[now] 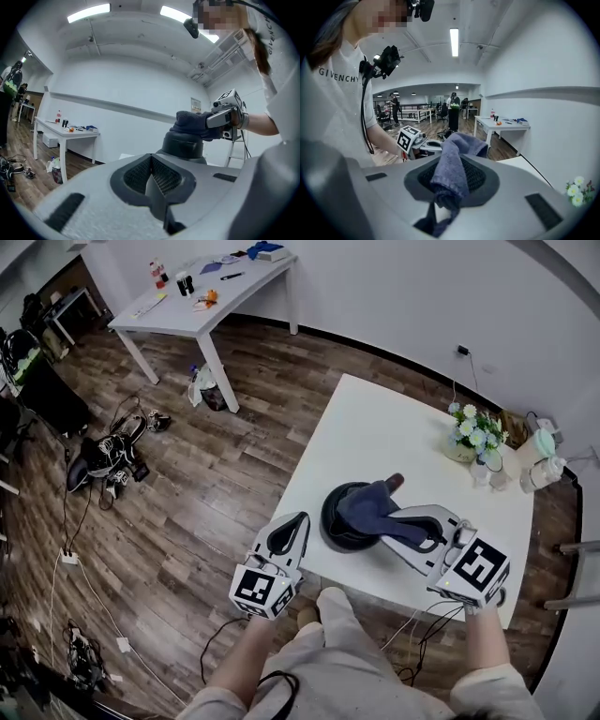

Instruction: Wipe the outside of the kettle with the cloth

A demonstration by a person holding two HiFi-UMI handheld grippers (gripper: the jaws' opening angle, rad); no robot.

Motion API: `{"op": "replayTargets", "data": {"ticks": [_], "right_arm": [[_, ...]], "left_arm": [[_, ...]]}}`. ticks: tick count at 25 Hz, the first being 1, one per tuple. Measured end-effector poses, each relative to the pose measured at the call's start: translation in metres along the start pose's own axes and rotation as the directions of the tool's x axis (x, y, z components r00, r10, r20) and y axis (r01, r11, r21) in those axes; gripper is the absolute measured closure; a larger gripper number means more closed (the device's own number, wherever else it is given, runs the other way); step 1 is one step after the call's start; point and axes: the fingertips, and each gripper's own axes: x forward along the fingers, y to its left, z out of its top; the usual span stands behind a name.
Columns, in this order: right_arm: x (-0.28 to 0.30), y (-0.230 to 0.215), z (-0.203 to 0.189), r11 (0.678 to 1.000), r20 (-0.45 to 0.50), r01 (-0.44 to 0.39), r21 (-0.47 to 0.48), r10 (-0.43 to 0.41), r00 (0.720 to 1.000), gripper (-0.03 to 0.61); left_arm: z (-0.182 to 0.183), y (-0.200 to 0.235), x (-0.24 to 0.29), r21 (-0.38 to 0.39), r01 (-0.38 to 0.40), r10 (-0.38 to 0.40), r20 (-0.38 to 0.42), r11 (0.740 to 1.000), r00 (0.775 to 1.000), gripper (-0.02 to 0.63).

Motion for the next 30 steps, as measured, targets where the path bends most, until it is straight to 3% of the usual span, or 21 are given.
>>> {"op": "replayTargets", "data": {"ticks": [5,8,13,20,25,30], "right_arm": [[-0.016,0.016,-0.011,0.998,-0.022,0.065,0.012,-0.064,0.998,0.511],[-0.033,0.019,-0.009,0.989,-0.025,0.149,-0.011,-0.149,0.989,0.511],[-0.062,0.030,-0.002,0.971,0.011,0.238,0.006,-0.238,0.971,0.511],[-0.067,0.052,-0.037,0.908,0.005,0.397,0.136,-0.401,0.916,0.511],[-0.047,0.078,-0.085,0.876,-0.030,0.419,0.238,-0.425,0.905,0.512],[-0.048,0.092,-0.098,0.861,-0.032,0.428,0.275,-0.437,0.899,0.512]], "left_arm": [[-0.003,-0.015,-0.004,0.002,0.049,-0.049,-0.010,0.999,0.999,0.606],[0.000,-0.021,-0.007,0.010,0.074,-0.074,-0.004,0.997,0.997,0.606],[0.013,-0.035,-0.015,0.027,0.099,-0.100,0.019,0.995,0.995,0.606],[0.013,-0.065,-0.025,0.018,0.143,-0.144,0.026,0.990,0.989,0.606],[-0.001,-0.082,-0.042,-0.023,0.148,-0.148,0.010,0.989,0.989,0.606],[-0.014,-0.091,-0.051,-0.043,0.149,-0.149,-0.005,0.988,0.989,0.606]]}}
